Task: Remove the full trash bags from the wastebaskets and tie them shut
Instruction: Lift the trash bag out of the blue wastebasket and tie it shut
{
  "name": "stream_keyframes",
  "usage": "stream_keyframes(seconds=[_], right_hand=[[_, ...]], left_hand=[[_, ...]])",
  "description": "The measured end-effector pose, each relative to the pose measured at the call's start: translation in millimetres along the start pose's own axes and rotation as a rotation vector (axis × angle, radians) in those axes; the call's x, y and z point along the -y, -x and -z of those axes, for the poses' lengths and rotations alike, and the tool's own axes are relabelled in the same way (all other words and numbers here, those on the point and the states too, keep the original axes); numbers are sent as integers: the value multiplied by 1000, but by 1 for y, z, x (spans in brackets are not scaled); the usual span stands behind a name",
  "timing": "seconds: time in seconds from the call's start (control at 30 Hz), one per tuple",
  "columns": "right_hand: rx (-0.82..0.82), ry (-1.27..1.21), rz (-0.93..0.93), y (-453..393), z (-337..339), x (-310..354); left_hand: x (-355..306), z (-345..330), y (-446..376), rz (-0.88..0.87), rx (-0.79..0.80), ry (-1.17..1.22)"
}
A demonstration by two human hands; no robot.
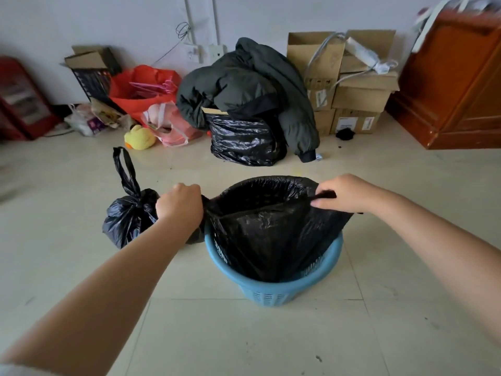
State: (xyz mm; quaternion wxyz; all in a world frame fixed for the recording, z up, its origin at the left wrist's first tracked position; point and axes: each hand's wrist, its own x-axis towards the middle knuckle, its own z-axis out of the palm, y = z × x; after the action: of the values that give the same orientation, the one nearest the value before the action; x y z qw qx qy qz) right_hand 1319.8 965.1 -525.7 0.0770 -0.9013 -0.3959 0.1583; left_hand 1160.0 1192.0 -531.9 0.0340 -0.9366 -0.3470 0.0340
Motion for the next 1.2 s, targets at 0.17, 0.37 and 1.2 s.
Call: stream_keyframes(seconds=[0.17,0.37,1.2], right_hand=[[244,415,-243,4,3,-31],[-156,536,-466,-11,6,-41],[197,615,-399,-22,33,-16]], left_hand=[[-2,-6,-7,-84,97,437],[-9,0,-15,-238,25,190],[-16,24,-29,327,73,1310]])
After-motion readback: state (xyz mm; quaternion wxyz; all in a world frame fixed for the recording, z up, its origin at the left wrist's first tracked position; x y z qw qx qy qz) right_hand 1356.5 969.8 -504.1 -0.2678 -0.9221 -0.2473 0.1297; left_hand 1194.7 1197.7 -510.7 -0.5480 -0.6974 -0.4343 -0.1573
